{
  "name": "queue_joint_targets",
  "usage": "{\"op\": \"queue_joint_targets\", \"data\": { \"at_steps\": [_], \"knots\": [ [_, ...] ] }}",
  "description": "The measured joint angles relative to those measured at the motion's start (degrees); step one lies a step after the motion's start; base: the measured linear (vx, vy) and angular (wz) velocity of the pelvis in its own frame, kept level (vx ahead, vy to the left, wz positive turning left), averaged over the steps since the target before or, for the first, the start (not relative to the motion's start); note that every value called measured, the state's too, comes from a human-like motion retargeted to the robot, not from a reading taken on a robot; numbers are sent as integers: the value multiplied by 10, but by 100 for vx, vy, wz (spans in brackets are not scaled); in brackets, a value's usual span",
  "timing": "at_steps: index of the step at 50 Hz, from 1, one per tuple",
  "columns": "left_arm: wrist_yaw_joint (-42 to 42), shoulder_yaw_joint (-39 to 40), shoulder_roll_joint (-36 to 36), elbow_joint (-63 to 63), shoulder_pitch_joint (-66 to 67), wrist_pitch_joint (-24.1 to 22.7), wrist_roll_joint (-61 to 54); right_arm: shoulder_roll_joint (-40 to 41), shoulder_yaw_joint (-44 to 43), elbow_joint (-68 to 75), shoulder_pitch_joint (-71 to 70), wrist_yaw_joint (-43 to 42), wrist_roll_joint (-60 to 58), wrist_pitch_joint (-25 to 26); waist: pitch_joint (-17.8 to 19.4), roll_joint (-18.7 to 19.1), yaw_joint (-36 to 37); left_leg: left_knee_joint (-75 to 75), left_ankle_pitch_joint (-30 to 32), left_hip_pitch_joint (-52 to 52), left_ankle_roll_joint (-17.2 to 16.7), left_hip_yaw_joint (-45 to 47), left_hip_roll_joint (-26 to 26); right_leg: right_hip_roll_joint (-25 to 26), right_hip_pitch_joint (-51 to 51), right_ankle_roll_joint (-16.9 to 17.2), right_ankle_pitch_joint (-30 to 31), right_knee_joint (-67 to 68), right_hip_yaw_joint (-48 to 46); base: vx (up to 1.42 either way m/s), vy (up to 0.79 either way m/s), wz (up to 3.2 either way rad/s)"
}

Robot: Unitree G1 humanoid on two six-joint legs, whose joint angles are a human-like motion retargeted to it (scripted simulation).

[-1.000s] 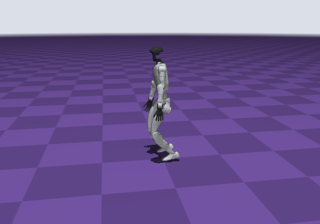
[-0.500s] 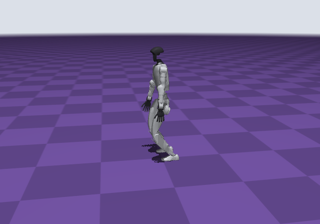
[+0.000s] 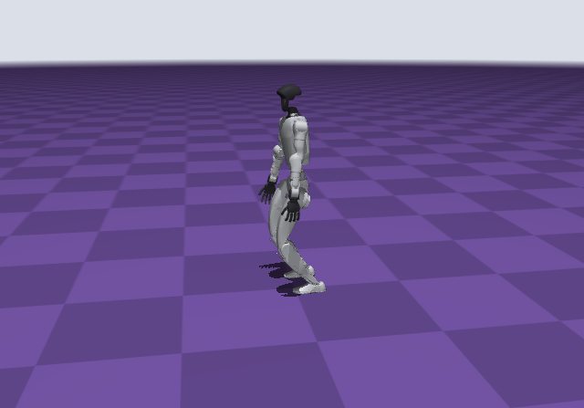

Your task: Run

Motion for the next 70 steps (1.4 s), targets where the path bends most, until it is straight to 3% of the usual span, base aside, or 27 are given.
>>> {"op": "queue_joint_targets", "data": {
  "at_steps": [33, 40, 46, 50, 54, 57, 60, 62, 65, 68, 70],
  "knots": [
    [-3, -5, -31, -31, 14, -14, -37, -41, 36, -14, 34, -18, -25, -20, -12, 1, 2, 17, 0, -24, 18, 7, -32, -32, -31, 5, 15, 53, 6, 1, 2, 3],
    [-2, -4, -6, -27, 56, -26, -62, -11, 39, -41, 58, -8, -6, -24, -22, -5, -3, 19, 27, -21, 18, 34, -39, -43, -55, 19, 85, 82, 14, 2, 2, 14],
    [-15, -5, -3, -34, 74, -29, -56, -9, 50, -59, 78, 10, -5, -26, -26, -5, -8, 51, 72, -38, 5, 29, -46, -19, -79, 33, 116, 105, 32, 1, -1, 15],
    [-20, -8, 8, -36, 82, -31, -49, -15, 56, -70, 76, 12, -11, -33, -23, -7, -9, 95, 57, -56, 11, 32, -41, -1, -95, 29, 86, 123, 36, 0, 0, 0],
    [-3, -7, 18, -33, 78, -30, -38, -22, 59, -61, 68, -8, -34, -37, -11, -13, -9, 161, -35, -75, 43, 46, -32, 3, -111, 11, -10, 181, 33, 1, 0, 5],
    [14, 6, 24, -23, 60, -30, -45, -25, 47, -45, 48, -31, -35, -40, 2, -19, -12, 167, -54, -72, 53, 52, -26, 5, -107, 9, -26, 186, 32, 6, 2, 17],
    [23, 16, 25, -27, 67, -37, -67, -22, 37, -50, 55, -45, -19, -44, -4, -18, -14, 132, -3, -55, 42, 52, -26, 4, -89, 18, 29, 148, 33, 7, 3, 13],
    [23, 19, 21, -35, 79, -41, -79, -19, 37, -56, 65, -46, -6, -47, -11, -14, -13, 107, 82, -48, 7, 45, -29, 5, -82, 33, 98, 123, 30, 3, 1, 4],
    [21, 14, 13, -47, 93, -47, -79, -18, 39, -67, 78, -47, 7, -50, -20, -11, -14, 93, 147, -52, -14, 41, -36, 4, -89, 51, 155, 117, 29, 1, 1, 17],
    [20, 3, 10, -53, 100, -50, -61, -19, 39, -74, 86, -45, 12, -55, -22, -12, -16, 102, 162, -62, -16, 39, -50, 3, -104, 56, 174, 144, 31, -1, 0, 31],
    [17, -6, 12, -57, 105, -51, -47, -23, 38, -81, 85, -47, 14, -61, -24, -15, -19, 111, 141, -68, -5, 43, -54, 3, -112, 52, 158, 162, 30, -1, -1, 30]
  ]
}}
